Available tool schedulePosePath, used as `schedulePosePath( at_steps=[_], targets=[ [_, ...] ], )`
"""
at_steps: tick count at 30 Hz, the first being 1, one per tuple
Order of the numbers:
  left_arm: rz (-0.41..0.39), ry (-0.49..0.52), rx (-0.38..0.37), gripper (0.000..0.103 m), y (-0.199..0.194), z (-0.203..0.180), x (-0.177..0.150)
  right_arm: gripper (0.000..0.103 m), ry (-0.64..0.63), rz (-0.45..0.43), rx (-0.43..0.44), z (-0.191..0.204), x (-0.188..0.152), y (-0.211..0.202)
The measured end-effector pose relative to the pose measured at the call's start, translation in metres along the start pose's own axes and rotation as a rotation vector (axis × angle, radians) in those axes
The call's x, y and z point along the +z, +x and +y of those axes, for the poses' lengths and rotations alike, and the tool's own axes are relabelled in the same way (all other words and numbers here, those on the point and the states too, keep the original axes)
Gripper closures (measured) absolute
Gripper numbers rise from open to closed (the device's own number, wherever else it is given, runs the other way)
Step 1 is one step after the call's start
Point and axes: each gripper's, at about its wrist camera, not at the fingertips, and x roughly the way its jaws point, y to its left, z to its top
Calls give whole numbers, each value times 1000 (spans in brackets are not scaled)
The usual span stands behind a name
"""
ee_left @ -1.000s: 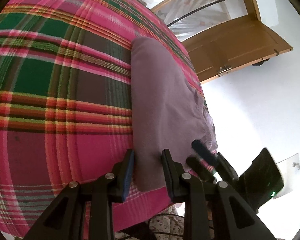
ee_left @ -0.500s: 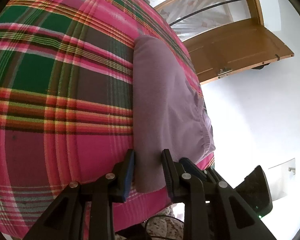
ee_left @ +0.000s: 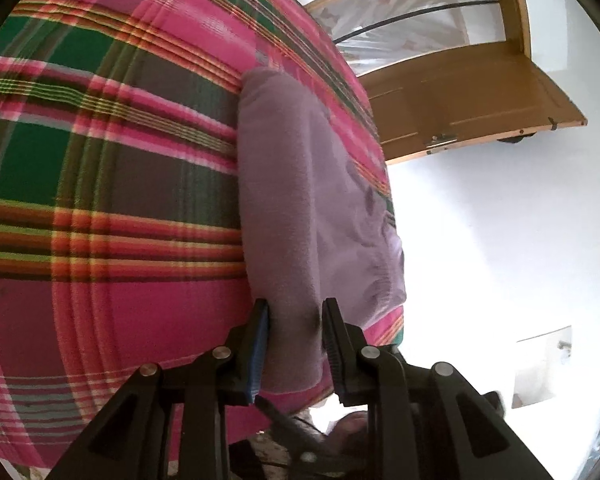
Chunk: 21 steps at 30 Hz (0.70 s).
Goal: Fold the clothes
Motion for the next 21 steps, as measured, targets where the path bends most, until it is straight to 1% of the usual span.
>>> schedulePosePath(
  at_steps=[1,3,6,8,10,13,15,17,18,19,21],
  targets=[
    [4,-4,-14,76,1,-2,3,46,-6,5,-8,1,1,3],
    [12,2,-15,76,5,-8,6,46,-16,11,-36,3,2,7],
    [15,3,-11,76,7,-11,7,46,-15,5,-122,1,7,16],
    [16,-2,-12,76,8,-11,9,46,-4,10,-136,0,8,21],
    [18,-5,-11,76,9,-10,10,46,4,14,-121,0,9,25],
    [16,-7,-1,76,10,-10,11,46,-22,14,-159,5,12,30],
    [1,0,20,76,6,-8,12,53,-18,18,-166,5,13,32],
    [-26,3,43,76,1,-6,15,64,-18,23,-175,4,14,35],
    [-43,6,54,72,-1,-6,17,68,-18,26,-186,3,14,35],
    [-60,12,64,67,-2,-4,21,74,-17,27,-200,2,15,36],
    [-89,18,84,65,-4,-1,28,78,-14,26,-205,1,15,37]
  ],
)
